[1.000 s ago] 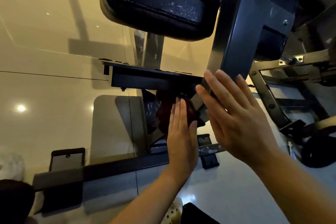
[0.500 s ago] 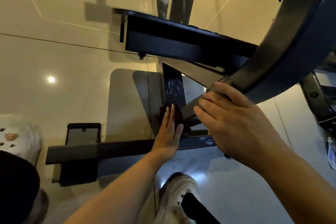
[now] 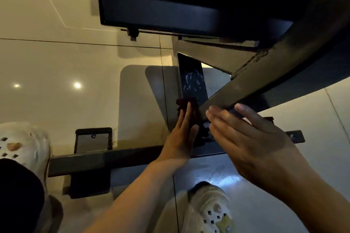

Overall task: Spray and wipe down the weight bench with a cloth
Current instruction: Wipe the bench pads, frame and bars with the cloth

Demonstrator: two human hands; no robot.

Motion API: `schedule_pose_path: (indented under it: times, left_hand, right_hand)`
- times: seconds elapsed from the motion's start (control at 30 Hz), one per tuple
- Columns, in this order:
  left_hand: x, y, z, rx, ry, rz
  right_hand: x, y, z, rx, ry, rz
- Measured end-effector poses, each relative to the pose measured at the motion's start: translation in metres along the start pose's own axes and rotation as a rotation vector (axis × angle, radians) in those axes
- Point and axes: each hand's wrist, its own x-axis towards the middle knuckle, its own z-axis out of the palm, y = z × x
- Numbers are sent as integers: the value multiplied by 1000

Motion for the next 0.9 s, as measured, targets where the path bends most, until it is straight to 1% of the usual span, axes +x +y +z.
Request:
schedule_pose_path:
  times: [0.07,0.13,0.2,0.27,0.37,0.47,0.57,0.63,0.7,0.77,0.83,0.9]
  left_hand:
    - [-1,-1,0,-51,63,3]
    - [-1,4,5,-183,151,-65]
    - [-2,18,11,-177,238,-157]
    - [-8,31,14,-183,307,-189]
    - [-26,57,10,-440,308,-95]
    - [-39,88,3,-497,247,48]
    - [-32,116,-17,-454,213,189]
    - [-23,127,-31,-388,158,267]
    - [-18,131,-38,-315,123,359]
    - [-20,128,-34,-270,118,465]
    - [-24,127,-28,-271,121,490]
    - [-18,127,-30,-247,112,442]
  right_hand:
    - [1,-2,9,-38,41,4]
    - [2,-3,13,-37,69,3]
    - [4,-4,14,-36,108,24]
    - [4,-9,14,-20,156,52]
    - [3,-15,10,49,258,119]
    - [0,-15,2,67,385,170]
    - [-5,-13,-10,95,499,243]
    - [-7,-16,-19,134,569,307]
    - [-8,-21,-23,156,601,349]
    - [-8,-25,-22,163,599,368]
    - [-8,-27,-17,167,582,378]
    - [-11,-26,-12,152,558,374]
